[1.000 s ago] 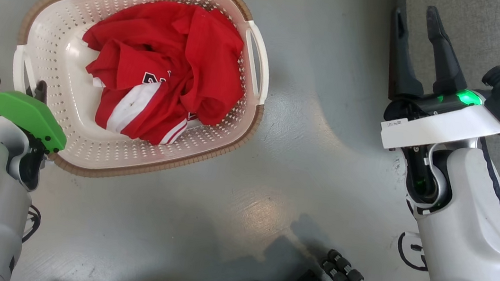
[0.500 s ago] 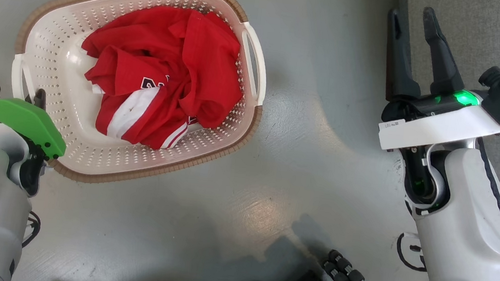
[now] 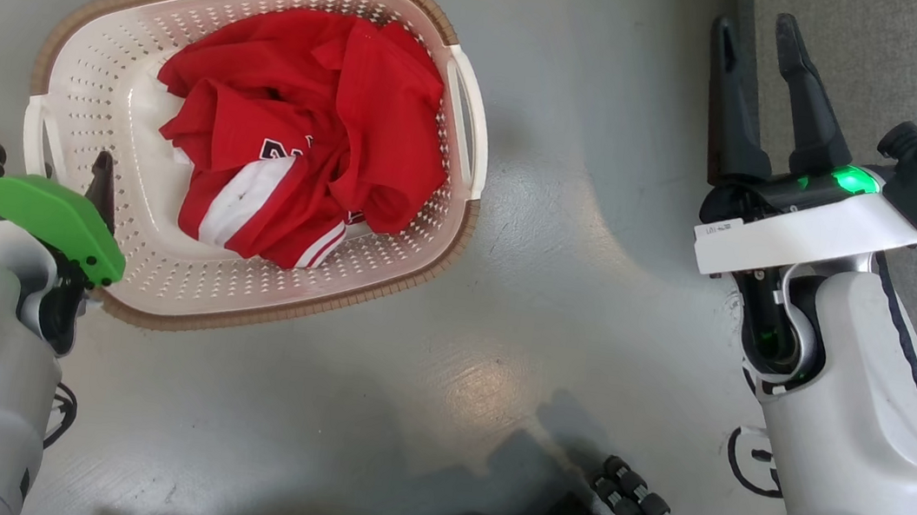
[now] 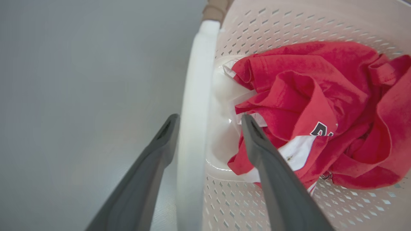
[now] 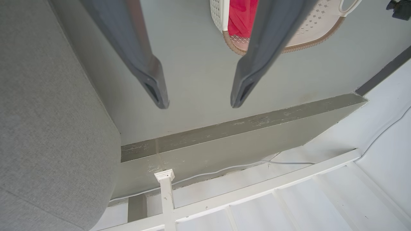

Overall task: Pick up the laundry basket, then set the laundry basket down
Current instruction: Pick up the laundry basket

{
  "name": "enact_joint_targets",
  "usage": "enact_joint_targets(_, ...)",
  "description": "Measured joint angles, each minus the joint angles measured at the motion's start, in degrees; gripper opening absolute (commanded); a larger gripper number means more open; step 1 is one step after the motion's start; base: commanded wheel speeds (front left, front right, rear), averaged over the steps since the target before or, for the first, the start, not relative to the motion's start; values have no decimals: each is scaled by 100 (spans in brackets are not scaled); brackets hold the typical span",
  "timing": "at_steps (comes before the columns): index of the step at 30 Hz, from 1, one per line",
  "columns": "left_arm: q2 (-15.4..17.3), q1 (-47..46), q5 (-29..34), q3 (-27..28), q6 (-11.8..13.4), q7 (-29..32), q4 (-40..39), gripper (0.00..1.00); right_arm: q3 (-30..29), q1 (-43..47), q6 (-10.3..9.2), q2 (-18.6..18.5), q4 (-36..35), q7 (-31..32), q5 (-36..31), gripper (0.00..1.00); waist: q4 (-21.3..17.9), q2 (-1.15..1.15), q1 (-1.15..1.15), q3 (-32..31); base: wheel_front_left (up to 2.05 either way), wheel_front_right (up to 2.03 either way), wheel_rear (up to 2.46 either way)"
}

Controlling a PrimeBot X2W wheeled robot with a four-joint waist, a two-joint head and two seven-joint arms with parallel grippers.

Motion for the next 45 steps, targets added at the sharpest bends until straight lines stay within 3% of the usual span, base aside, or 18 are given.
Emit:
enact_joint_targets(28, 16, 146, 107, -470, 0, -660, 27, 100, -94, 56, 0, -2, 321, 0, -1, 100, 157, 0, 0, -948, 0, 0, 0)
enact_joint_targets(45, -169, 397, 268, -978, 0, -881, -1009, 100, -197, 508, 0, -274, 539, 0, -111, 100, 535, 0, 0, -2120, 0, 0, 0)
